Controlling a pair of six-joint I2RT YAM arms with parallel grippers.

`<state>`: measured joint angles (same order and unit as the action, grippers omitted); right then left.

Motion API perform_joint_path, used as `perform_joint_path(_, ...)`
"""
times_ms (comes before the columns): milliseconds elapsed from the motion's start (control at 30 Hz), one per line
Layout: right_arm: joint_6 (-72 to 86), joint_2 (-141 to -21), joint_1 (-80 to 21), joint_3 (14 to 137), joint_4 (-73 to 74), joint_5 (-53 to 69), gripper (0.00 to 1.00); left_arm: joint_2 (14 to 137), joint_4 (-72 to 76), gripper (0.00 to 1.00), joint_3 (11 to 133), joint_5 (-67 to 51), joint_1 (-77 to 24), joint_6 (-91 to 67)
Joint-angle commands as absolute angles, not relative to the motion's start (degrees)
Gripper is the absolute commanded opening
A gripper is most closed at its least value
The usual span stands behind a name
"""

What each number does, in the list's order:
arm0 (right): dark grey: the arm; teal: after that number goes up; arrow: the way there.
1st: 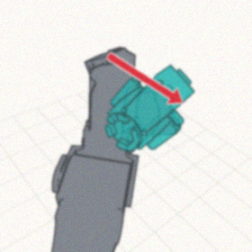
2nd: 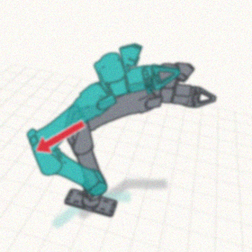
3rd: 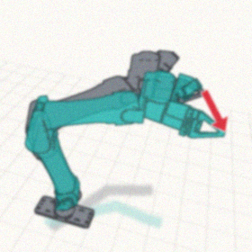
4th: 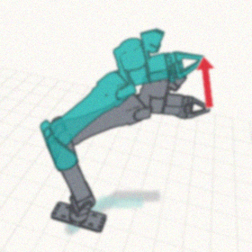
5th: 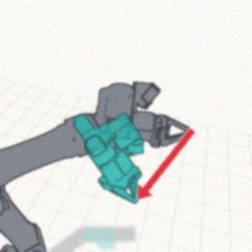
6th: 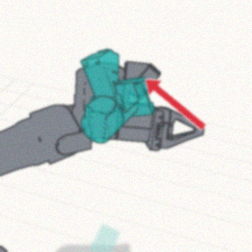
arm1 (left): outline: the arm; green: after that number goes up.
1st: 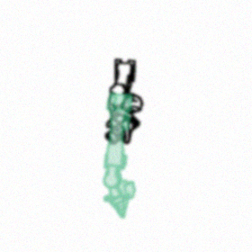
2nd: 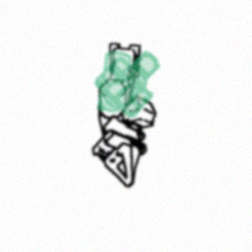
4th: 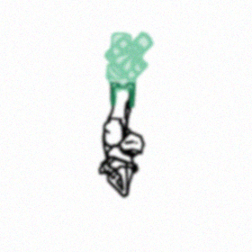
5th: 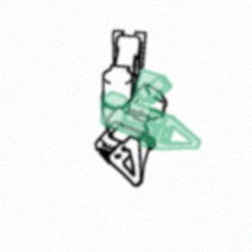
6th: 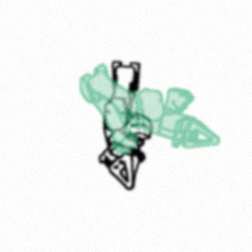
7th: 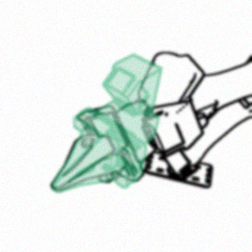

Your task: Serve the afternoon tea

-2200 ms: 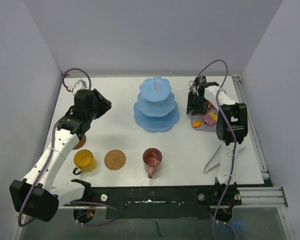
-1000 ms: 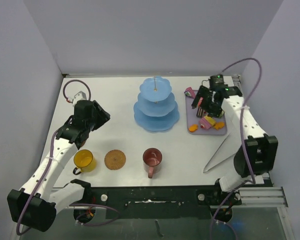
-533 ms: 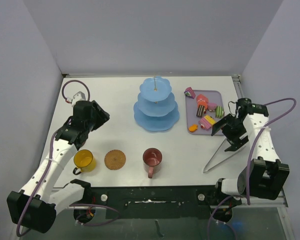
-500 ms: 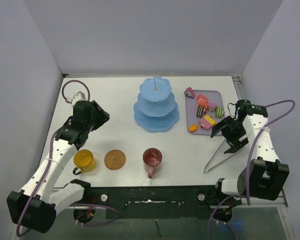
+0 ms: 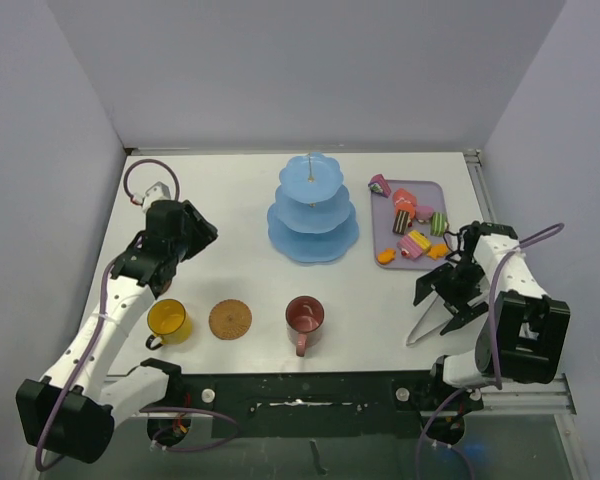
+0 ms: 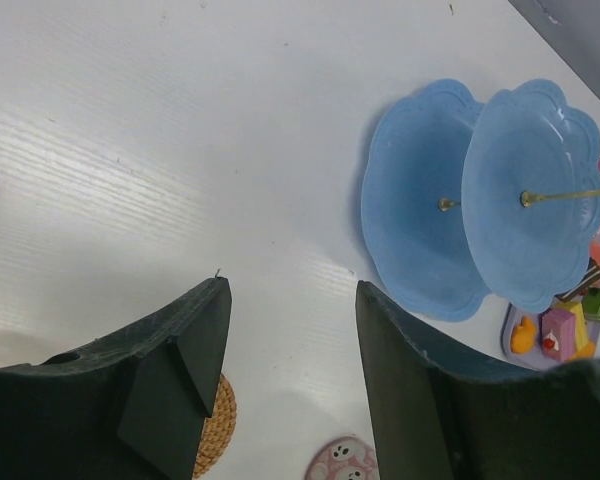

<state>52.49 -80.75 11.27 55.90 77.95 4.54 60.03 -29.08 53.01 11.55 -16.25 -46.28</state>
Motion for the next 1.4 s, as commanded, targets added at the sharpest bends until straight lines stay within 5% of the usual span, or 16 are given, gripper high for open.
perform_joint_path(0,51.98,-82.60,11.73,54.08,72.45,4.59,0.92,60.33,-25.01,0.52,53.94,11.85,-15.43,-44.93)
perform_joint_path(433,52.12,-83.93,13.41,46.17,63.07,6.52,0.88,61.65,-25.32,0.52,55.16,11.47,-14.63,-43.96)
perform_joint_path(767,48.13,-84.01,21.44,41.69,54.09,5.15,0.74,62.30,-25.00,0.52,54.85,9.97,-14.50,-44.07)
perform_joint_path(1367,38.09,-87.61,21.28,41.76,52.21,0.78,0.61,60.32,-25.24,0.52,53.07,10.52,-14.20,-44.03)
